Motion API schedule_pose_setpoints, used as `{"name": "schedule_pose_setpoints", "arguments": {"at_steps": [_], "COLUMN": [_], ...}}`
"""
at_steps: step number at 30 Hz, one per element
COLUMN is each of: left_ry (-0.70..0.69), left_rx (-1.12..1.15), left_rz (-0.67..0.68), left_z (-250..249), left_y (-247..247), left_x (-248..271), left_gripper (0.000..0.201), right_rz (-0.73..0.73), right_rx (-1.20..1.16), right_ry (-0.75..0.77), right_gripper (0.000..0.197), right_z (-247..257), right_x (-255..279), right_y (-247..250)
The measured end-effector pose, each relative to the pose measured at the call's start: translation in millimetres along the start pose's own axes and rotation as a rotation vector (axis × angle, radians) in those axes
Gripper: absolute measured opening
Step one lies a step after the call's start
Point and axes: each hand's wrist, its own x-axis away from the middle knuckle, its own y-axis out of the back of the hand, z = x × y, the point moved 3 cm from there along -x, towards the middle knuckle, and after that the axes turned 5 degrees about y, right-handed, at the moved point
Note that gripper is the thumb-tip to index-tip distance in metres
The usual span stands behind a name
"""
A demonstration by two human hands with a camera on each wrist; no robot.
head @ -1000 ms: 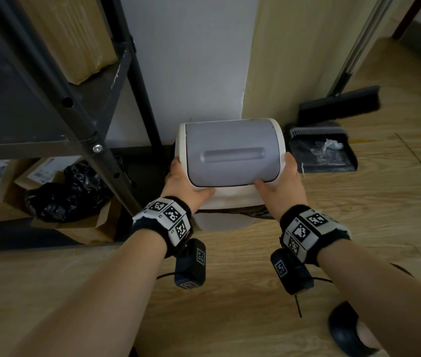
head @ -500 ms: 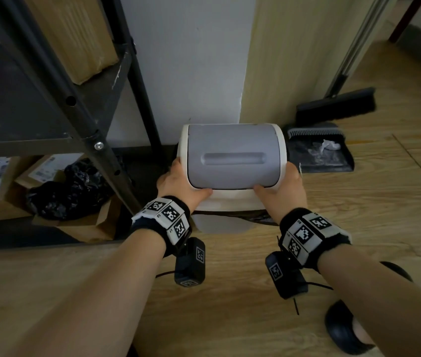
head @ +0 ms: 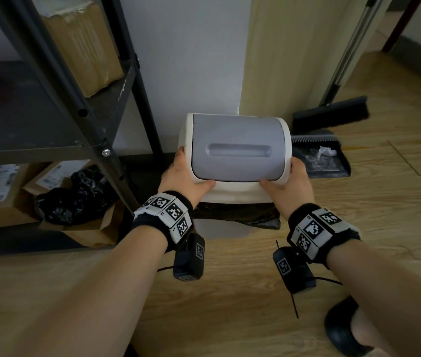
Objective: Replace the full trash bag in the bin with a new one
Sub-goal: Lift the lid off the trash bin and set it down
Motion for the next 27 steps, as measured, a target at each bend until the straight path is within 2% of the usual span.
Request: {"name": "schedule_pose_setpoints", "arguments": {"at_steps": [7,15,19,27], "left_ry": [-0.048,-0.160,-0.184,-0.181], "left_rx": [-0.023,0.010,0.019,0.052], "left_rz": [0.001,0.058,0.155,0.448], "left_z": [-25,-84,-111,-139], "left_y": [-5,-35,-64,-154], "left_x": [10,39,60,83], "left_gripper": [0.084,0.081,0.079,0.078], "right_rz": [-0.075,-0.191,-0.274,-0.482], "right_rx": [-0.058,-0.084,-0.069,-0.081], "right_ry": [-0.003,-0.074,-0.129,-0.315], "right_gripper": [0.062,0.053,0.050,0.053], "right_z": [-1,-16,-35,-104], "right_x": [6,20,21,13], "right_y": [26,98,136,186]}}
